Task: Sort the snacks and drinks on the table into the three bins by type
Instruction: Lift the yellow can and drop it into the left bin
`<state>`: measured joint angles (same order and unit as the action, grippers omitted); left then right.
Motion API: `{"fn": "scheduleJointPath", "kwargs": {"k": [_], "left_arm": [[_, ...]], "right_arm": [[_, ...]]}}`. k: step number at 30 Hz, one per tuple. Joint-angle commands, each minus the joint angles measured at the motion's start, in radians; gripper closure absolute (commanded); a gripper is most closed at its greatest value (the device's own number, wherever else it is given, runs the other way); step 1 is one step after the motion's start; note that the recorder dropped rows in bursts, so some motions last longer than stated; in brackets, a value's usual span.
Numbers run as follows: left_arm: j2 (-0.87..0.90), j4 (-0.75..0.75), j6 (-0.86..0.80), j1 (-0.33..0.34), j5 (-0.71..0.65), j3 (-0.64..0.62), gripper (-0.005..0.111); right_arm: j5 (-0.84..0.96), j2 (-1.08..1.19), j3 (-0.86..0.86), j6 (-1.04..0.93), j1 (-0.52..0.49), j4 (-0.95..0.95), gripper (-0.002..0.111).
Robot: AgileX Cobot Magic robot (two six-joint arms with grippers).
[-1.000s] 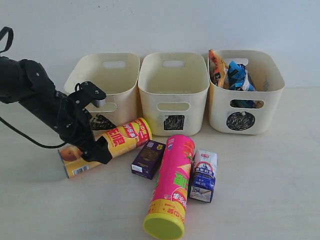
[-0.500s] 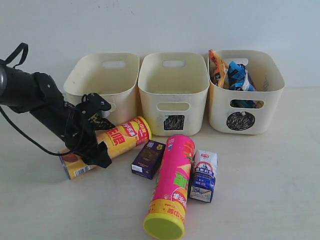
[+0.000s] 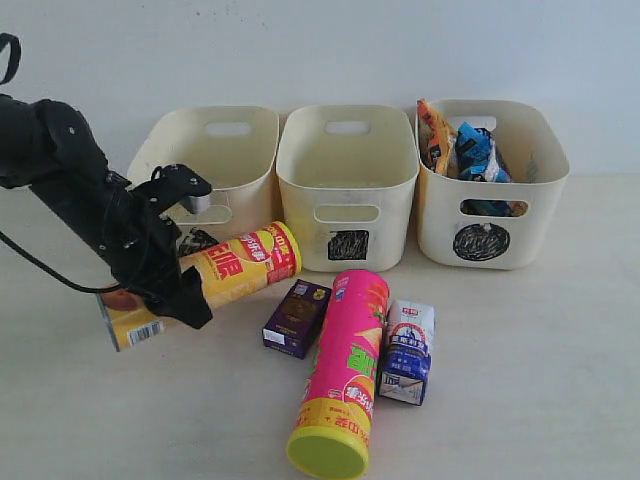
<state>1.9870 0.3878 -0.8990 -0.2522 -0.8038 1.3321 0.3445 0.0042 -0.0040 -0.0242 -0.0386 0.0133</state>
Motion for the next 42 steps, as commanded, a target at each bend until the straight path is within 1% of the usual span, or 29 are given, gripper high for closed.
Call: {"fn": "scheduleJointPath", "kwargs": {"k": [1,6,11,14,15,17,18,20,22,24,26,30,33,39,40,42], "left_arm": [[-0.049,-0.072,0.089,-0.005,-0.136,0.004,0.103],[-0.127,-0.092,0.1,-0.005,-0.264,-0.009,0.103],[-0.226,-0.084,0.101,-0.005,-0.286,-0.032,0.103],[-0.293,-0.053,0.101,-0.005,-0.259,-0.032,0.103],[-0.317,-0.052,0.101,-0.005,-0.235,-0.032,0.103],[-0.37,-0.04,0.161,0.002,-0.119,-0.032,0.103],[-0.386,-0.04,0.246,0.002,0.009,-0.032,0.103],[-0.383,-0.04,0.348,0.0,0.146,-0.019,0.103],[-0.356,-0.04,0.43,-0.002,0.287,0.002,0.103],[-0.308,-0.04,0.496,-0.002,0.398,0.031,0.103],[-0.272,-0.04,0.521,-0.002,0.442,0.061,0.103],[-0.147,-0.04,0.525,-0.002,0.628,0.159,0.103],[-0.082,-0.028,0.538,-0.002,0.688,0.203,0.103],[0.04,-0.024,0.548,-0.002,0.705,0.282,0.102],[0.058,-0.02,0.555,-0.002,0.705,0.29,0.101],[0.086,0.008,0.557,-0.002,0.7,0.303,0.093]], "right_arm": [[-0.012,-0.004,0.004,-0.001,-0.001,-0.003,0.107],[-0.012,-0.004,0.004,-0.001,-0.001,-0.003,0.107],[-0.012,-0.004,0.004,-0.001,-0.001,-0.003,0.107],[-0.012,-0.004,0.004,-0.001,-0.001,-0.003,0.107],[-0.012,-0.004,0.004,-0.001,-0.001,-0.003,0.107],[-0.012,-0.004,0.004,-0.001,-0.001,-0.003,0.107],[-0.012,-0.004,0.004,-0.001,-0.001,-0.003,0.107],[-0.012,-0.004,0.004,-0.001,-0.001,-0.003,0.107],[-0.012,-0.004,0.004,-0.001,-0.001,-0.003,0.107],[-0.012,-0.004,0.004,-0.001,-0.001,-0.003,0.107],[-0.012,-0.004,0.004,-0.001,-0.001,-0.003,0.107],[-0.012,-0.004,0.004,-0.001,-0.001,-0.003,0.107],[-0.012,-0.004,0.004,-0.001,-0.001,-0.003,0.107],[-0.012,-0.004,0.004,-0.001,-0.001,-0.003,0.107],[-0.012,-0.004,0.004,-0.001,-0.001,-0.003,0.107],[-0.012,-0.004,0.004,-0.001,-0.001,-0.003,0.107]]}}
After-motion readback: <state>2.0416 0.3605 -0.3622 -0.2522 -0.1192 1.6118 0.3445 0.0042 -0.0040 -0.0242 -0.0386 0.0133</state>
